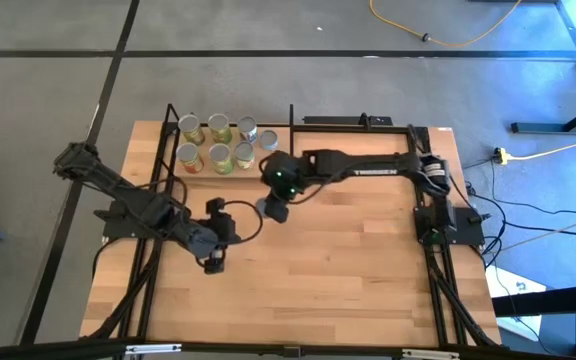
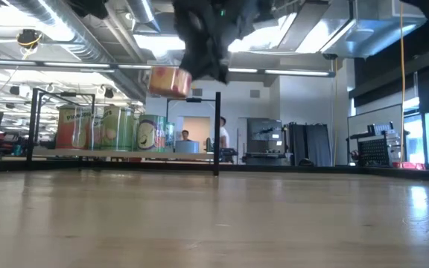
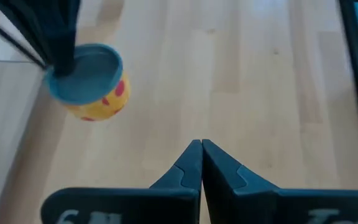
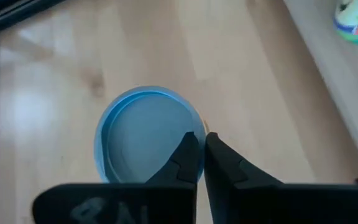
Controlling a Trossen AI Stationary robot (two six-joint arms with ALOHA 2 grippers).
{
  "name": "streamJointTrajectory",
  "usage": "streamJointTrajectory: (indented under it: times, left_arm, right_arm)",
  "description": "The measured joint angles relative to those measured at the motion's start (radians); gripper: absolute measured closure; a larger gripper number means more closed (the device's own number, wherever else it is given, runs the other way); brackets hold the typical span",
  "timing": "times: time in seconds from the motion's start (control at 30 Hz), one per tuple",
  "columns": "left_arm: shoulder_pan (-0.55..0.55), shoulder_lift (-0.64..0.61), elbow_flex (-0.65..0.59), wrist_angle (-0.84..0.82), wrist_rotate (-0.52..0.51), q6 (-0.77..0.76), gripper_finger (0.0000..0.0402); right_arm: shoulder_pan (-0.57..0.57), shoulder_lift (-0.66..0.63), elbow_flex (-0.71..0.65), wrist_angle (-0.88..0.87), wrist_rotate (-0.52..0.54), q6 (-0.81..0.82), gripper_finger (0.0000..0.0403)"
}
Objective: Pick and place cans onto a shelf
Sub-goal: Put the canned pineapple rings on the shelf
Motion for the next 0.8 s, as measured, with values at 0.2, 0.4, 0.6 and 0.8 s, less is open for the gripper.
streamJointTrajectory:
  times: [0.2,0.4,0.6,0.8]
  left_arm:
    - [0.049,-0.002,0.0,-0.017,-0.004,0.024,0.0401]
    - [0.099,0.003,0.0,-0.031,-0.031,0.026,0.04]
    - [0.165,0.003,-0.001,-0.03,-0.045,0.024,0.0372]
    - [0.221,0.013,-0.001,-0.027,-0.041,0.105,0.0357]
  right_arm:
    - [-0.051,0.047,0.009,-0.005,-0.031,-0.043,0.0391]
    - [-0.066,0.045,0.009,-0.006,-0.043,-0.083,0.0391]
    - [-0.065,0.045,0.009,-0.008,-0.044,-0.095,0.0391]
    - [-0.065,0.045,0.009,-0.01,-0.048,-0.097,0.0391]
